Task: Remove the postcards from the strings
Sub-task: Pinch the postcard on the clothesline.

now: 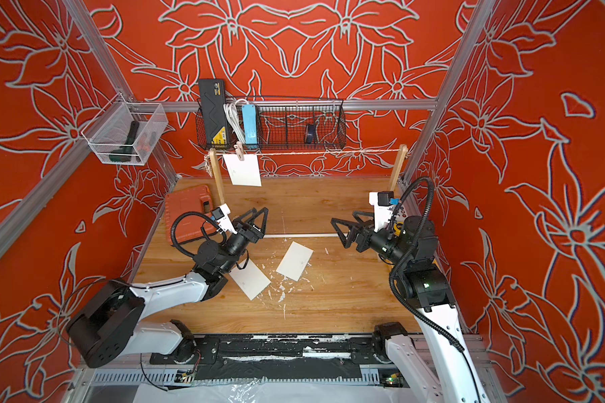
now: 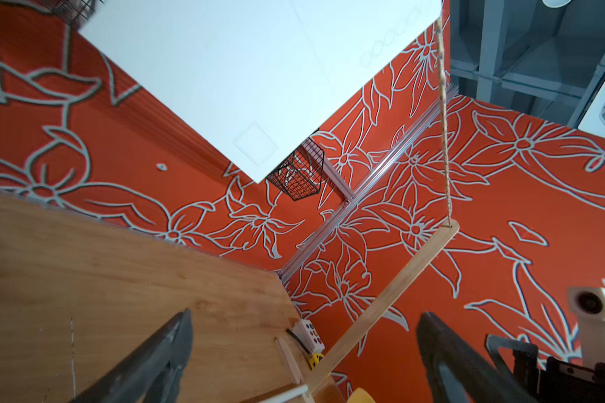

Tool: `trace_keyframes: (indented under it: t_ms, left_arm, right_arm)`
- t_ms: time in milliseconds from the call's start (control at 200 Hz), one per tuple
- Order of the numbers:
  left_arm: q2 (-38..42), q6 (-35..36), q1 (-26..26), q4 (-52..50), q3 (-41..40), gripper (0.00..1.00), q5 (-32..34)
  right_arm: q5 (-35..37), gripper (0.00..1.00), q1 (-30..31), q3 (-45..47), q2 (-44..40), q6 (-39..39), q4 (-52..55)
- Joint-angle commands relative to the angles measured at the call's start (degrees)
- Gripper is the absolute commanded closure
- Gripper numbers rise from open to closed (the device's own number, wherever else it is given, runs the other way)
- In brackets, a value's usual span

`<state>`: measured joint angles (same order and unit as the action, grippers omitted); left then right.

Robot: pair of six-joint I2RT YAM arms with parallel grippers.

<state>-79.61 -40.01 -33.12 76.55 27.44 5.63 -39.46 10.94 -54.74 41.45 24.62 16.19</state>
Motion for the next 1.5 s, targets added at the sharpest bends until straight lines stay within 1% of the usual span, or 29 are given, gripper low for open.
trace_keyframes:
  t_ms: [0, 115, 315, 435, 551, 691, 861, 1196, 1331, 1496]
  left_arm:
    - [-3.7, -0.9, 0.4, 13.5, 3.2, 0.02, 1.5]
    - [-7.2, -0.4, 0.7, 16.5, 6.1, 0.02, 1.5]
    - [-11.0, -0.8, 2.0, 16.6, 10.4, 0.02, 2.3]
    - [-12.2, -2.5, 2.5, 14.3, 11.8, 0.02, 3.0]
    - [-13.8, -3.1, 2.7, 15.0, 12.2, 0.02, 3.2]
    - [-15.7, -6.4, 3.9, 15.3, 13.3, 0.02, 3.1]
    - [-17.1, -4.2, 4.2, 17.5, 15.2, 0.02, 1.6]
    - [-18.5, -2.8, 4.5, 23.6, 16.6, 0.02, -0.6]
    - [-18.6, -2.5, 4.3, 28.5, 15.2, 0.06, -3.5]
    - [-15.9, 0.5, 3.8, 28.6, 13.4, 0.1, -6.1]
  right_arm:
    - [-5.0, 0.02, 0.9, -0.7, -0.7, -1.2, -3.2]
    - [-6.6, 0.02, 1.3, -1.1, -0.7, -1.4, -3.7]
    - [-8.1, 0.03, 1.6, -1.5, -0.6, -1.1, -4.6]
    - [-8.2, 0.03, 1.7, -2.1, -0.4, -1.2, -4.8]
    - [-8.4, 0.03, 1.8, -2.5, 0.0, -1.5, -4.7]
    - [-9.0, 0.03, 1.9, -2.6, 0.3, -1.3, -5.0]
    - [-9.6, 0.03, 2.1, -2.7, 0.4, -1.3, -5.6]
    - [-10.5, 0.04, 2.1, -2.1, 0.5, -0.8, -6.8]
    - [-10.0, 0.04, 2.2, -1.6, 0.5, -0.7, -7.2]
    - [-9.3, 0.04, 2.2, -1.1, 0.5, -1.0, -7.0]
